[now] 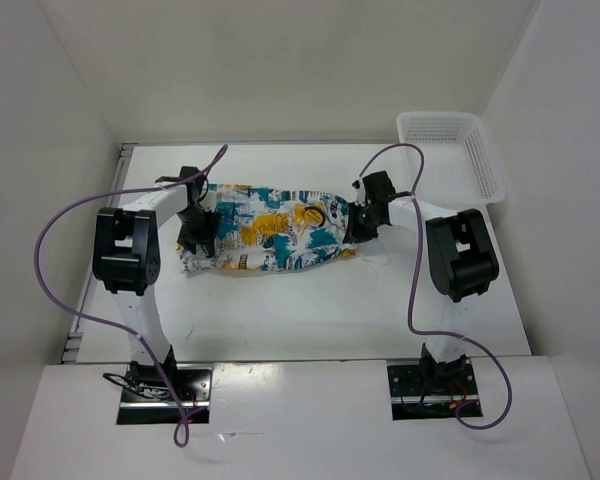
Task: Fold and stack the shorts
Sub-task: Fold the shorts
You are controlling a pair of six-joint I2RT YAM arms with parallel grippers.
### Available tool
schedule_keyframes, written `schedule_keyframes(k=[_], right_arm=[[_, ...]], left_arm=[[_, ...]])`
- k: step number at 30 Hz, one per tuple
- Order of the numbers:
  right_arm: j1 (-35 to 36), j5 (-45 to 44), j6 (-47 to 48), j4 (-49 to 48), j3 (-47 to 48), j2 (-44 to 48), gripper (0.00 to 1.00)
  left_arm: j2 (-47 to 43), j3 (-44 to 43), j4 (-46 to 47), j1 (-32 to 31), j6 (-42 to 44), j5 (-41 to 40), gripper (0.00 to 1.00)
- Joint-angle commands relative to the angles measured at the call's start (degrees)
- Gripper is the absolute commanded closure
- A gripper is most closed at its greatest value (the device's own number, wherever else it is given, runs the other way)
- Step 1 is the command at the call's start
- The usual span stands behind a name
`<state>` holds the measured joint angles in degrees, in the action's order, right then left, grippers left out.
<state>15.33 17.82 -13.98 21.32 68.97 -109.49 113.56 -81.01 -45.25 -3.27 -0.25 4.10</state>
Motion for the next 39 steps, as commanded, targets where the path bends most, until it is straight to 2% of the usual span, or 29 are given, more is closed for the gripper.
schedule_keyframes(k=[1, 7, 9, 12, 16, 18, 26, 34, 39], right_arm=[[-0.1, -1.0, 0.4, -1.3, 1.8, -0.9, 1.00], [-0.1, -1.6, 2.4, -1.3, 2.8, -0.4, 1.00], [-0.1, -1.6, 3.7, -1.3, 3.4, 0.2, 1.00], [-0.1, -1.6, 5.5, -1.3, 4.0, 1.8, 1.00], [-0.1, -2.1, 7.6, -0.8, 3.3, 4.4, 1.00], [-0.1, -2.1, 8.2, -0.2, 2.7, 5.1, 1.00], [-0.1, -5.2, 10.9, -0.2, 3.3, 7.6, 1.00], [-2.8, -5.2, 12.0, 0.9, 4.5, 10.6, 1.00], [-6.4, -5.8, 15.3, 3.3, 6.3, 13.9, 1.00]], left_arm=[[1.5, 0.6, 4.5, 0.2, 0.3, -8.6, 0.40], [2.1, 0.4, 5.6, -1.9, 0.3, -11.7, 0.40], [0.1, -0.7, 4.4, -3.3, 0.3, -9.5, 0.39], [-3.0, -6.9, 1.5, -4.1, 0.3, -2.6, 0.31], [-4.3, -17.1, -0.2, -5.3, 0.3, 5.9, 0.26], [-2.6, -20.1, -0.2, -7.3, 0.3, 9.2, 0.25], [13.1, -27.0, -0.2, -16.9, 0.3, 10.5, 0.25], [19.3, -31.7, 3.1, -22.4, 0.3, 13.8, 0.25], [23.9, -39.7, 3.6, -26.3, 0.3, 17.1, 0.25]])
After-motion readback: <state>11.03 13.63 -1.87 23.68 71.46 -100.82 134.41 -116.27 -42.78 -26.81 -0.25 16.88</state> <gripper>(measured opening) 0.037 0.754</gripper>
